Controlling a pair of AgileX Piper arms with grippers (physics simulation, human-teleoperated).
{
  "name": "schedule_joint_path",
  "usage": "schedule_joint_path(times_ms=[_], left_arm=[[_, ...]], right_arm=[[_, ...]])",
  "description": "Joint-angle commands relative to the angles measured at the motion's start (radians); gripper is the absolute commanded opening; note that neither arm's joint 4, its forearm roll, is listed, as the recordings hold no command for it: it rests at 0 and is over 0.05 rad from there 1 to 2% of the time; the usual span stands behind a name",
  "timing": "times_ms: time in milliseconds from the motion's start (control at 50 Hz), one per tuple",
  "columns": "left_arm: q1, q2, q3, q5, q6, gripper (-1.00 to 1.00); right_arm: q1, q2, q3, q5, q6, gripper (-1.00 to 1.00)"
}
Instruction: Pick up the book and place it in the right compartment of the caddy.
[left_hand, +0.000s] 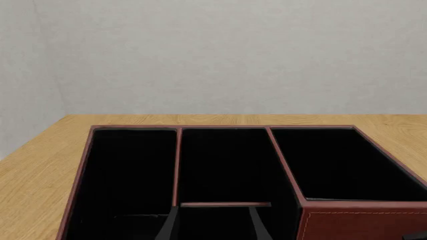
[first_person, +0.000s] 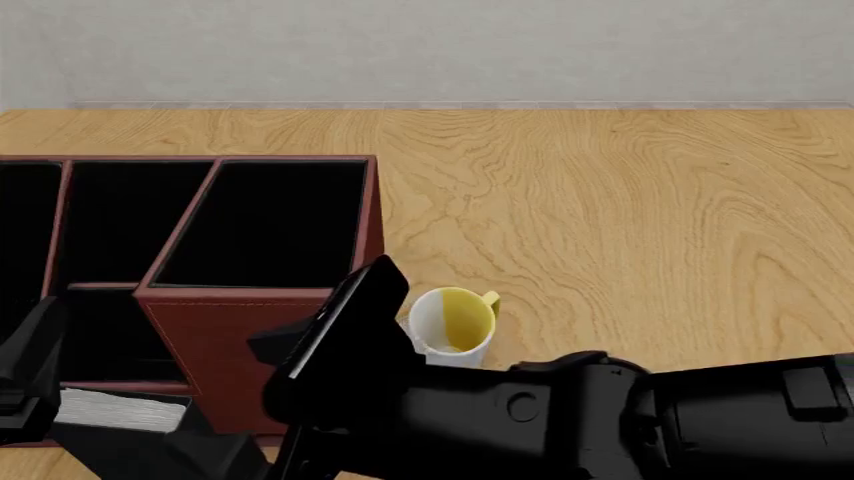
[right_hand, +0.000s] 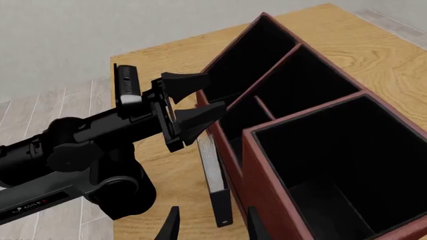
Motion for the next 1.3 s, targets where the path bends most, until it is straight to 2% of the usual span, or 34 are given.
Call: schedule_joint_path(times_ms=[20, 1300], left_arm=[[0.0, 0.0, 0.0, 0.0, 0.0, 1.0], [0.0, 0.0, 0.0, 0.0, 0.0, 1.0]], right_arm=[[0.003, 0.014, -0.009, -0.001, -0.002, 1.0], [0.004, 0.08, -0.068, -0.006, 0.014, 1.0]])
